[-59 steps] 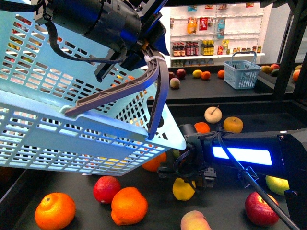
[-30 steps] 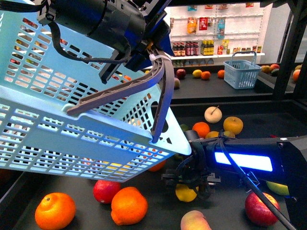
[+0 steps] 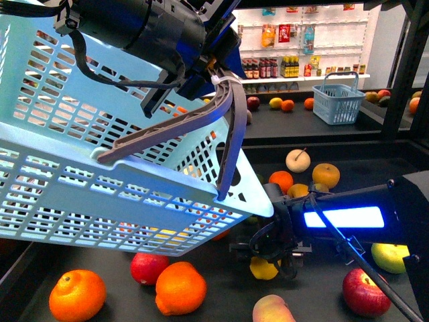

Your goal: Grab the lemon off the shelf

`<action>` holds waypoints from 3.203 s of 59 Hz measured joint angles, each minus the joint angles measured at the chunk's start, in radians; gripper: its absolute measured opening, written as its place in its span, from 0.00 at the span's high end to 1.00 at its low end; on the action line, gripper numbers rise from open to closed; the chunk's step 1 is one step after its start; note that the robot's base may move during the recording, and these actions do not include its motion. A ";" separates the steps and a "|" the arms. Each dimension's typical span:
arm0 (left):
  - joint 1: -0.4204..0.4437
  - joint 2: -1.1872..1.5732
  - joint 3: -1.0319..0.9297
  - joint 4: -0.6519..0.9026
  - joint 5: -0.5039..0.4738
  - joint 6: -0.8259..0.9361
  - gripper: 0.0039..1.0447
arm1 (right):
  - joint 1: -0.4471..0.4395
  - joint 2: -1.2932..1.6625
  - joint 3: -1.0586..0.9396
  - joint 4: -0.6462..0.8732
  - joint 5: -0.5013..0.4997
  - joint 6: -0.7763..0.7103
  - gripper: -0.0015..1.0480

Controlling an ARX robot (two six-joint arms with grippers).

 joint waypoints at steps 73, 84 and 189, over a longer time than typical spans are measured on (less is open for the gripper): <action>-0.004 0.000 0.000 0.000 0.007 -0.006 0.93 | -0.088 -1.078 -0.999 0.428 -0.309 0.026 0.31; -0.004 0.000 0.000 0.000 0.007 -0.007 0.93 | -0.021 -1.077 -1.014 0.429 -0.322 0.064 0.31; -0.005 0.000 0.000 0.000 0.004 -0.014 0.93 | -0.068 -2.097 -2.023 0.665 0.089 -0.167 0.07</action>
